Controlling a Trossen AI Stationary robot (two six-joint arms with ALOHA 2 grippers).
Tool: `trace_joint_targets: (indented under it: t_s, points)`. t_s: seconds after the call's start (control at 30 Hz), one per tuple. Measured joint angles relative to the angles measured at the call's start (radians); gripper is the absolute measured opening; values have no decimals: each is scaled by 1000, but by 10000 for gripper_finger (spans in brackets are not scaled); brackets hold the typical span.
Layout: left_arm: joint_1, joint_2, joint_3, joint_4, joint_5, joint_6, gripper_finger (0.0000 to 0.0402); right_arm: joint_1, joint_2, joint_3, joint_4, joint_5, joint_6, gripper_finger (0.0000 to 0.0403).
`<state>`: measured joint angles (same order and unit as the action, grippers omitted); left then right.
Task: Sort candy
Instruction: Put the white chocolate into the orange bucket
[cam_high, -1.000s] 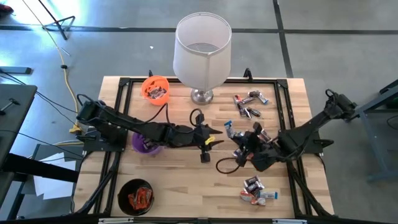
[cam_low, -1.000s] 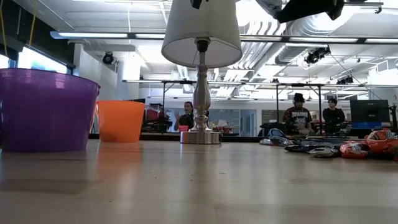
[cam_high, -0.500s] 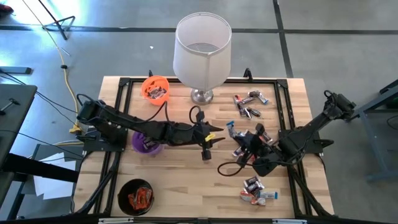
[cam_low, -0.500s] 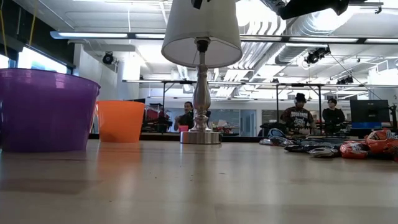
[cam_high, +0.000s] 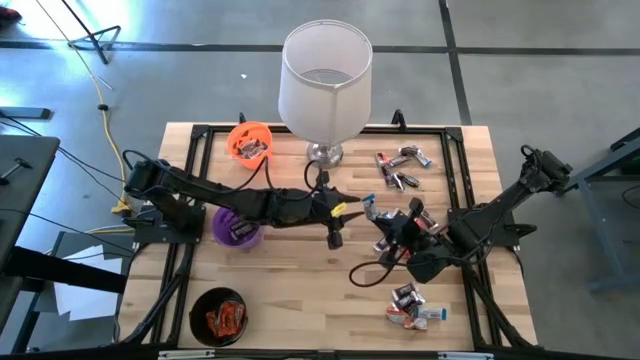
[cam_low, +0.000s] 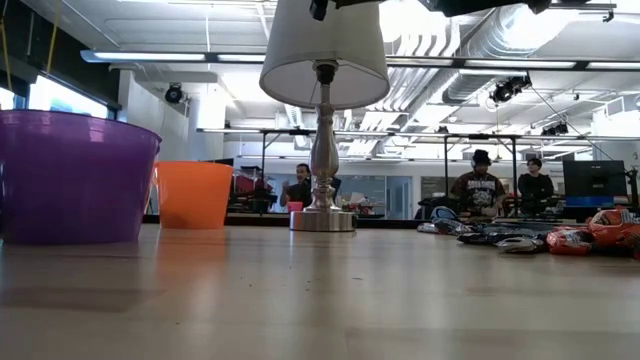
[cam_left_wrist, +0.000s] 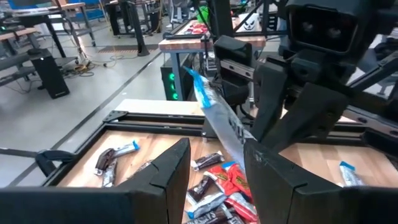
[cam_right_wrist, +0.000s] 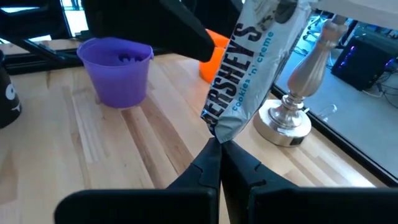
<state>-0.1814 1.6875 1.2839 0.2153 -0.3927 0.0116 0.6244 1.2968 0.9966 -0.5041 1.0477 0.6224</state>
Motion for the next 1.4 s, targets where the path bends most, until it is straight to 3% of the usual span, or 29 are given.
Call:
trace_joint_targets:
  t_s: [0.6, 0.87, 0.97, 1.13, 1.4]
  points:
    - [15, -1, 0, 53, 56, -10, 136, -16, 1, -1, 126, 6, -132, 0]
    - [27, -1, 0, 73, 62, -10, 132, -35, 58, -1, 143, -9, -134, 0]
    - [27, -1, 0, 67, 63, -10, 110, -46, 74, -1, 147, -10, -134, 0]
    - [24, -1, 0, 50, 97, -10, 21, -50, 74, -2, 152, 1, -135, 0]
    - [24, -2, 0, 46, 122, -26, 7, -50, 72, -2, 163, 7, -152, 0]
